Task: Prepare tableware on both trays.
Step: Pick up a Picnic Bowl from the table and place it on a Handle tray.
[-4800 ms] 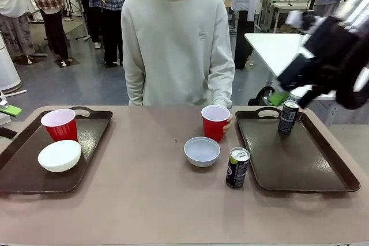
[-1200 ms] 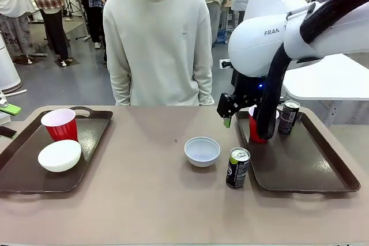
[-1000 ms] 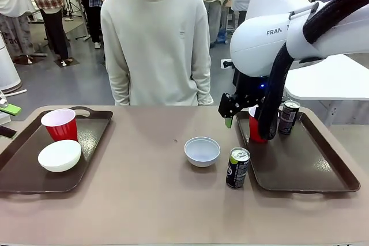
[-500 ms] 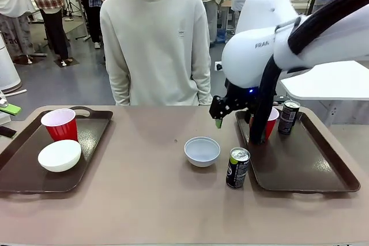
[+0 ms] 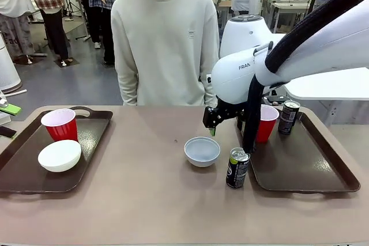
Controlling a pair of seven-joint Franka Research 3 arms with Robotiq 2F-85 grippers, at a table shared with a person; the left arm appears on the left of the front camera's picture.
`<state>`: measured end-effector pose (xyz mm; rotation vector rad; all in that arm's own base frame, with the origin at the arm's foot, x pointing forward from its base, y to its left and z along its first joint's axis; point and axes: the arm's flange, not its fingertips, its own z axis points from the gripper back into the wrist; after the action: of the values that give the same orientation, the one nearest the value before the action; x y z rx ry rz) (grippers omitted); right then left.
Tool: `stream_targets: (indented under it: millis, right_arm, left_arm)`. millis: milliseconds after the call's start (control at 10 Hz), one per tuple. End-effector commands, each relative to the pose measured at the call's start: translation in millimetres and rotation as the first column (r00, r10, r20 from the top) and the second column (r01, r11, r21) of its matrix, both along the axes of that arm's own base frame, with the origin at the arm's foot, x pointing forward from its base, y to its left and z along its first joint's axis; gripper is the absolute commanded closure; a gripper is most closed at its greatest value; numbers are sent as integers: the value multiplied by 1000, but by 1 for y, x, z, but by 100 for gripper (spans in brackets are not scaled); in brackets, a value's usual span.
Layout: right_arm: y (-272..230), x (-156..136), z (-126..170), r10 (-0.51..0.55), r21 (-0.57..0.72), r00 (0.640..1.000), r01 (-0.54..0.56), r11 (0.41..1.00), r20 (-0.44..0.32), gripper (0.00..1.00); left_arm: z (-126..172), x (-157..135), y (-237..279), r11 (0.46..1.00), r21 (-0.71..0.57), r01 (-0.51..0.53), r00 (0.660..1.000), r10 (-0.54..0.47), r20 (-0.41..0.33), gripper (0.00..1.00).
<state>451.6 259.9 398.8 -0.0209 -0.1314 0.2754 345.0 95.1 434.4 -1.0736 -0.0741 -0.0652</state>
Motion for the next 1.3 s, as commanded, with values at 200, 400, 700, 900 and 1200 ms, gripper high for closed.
stream_targets:
  millis: [200, 400, 700, 900, 1200]
  right_arm:
    - [14, 12, -10, 4, 16, 1000, -4, 1000, 23, 0]
    - [15, 18, -25, 20, 54, 1000, -19, 998, -13, 0]
    - [22, 23, -47, 48, 56, 998, -46, 997, -40, 0]
    - [19, 24, -46, 77, 64, 996, -74, 995, -38, 0]
    - [17, 25, -51, 109, 90, 992, -104, 991, -60, 100]
  left_arm:
    - [1, -1, 2, 1000, -17, 2, 1000, -1, 10, 13]
    - [1, -1, 2, 1000, -17, 2, 1000, -1, 10, 13]
    - [1, -1, 2, 1000, -17, 2, 1000, -1, 10, 13]
    - [1, -1, 2, 1000, -17, 2, 1000, -1, 10, 13]
    - [1, -1, 2, 1000, -17, 2, 1000, -1, 10, 13]
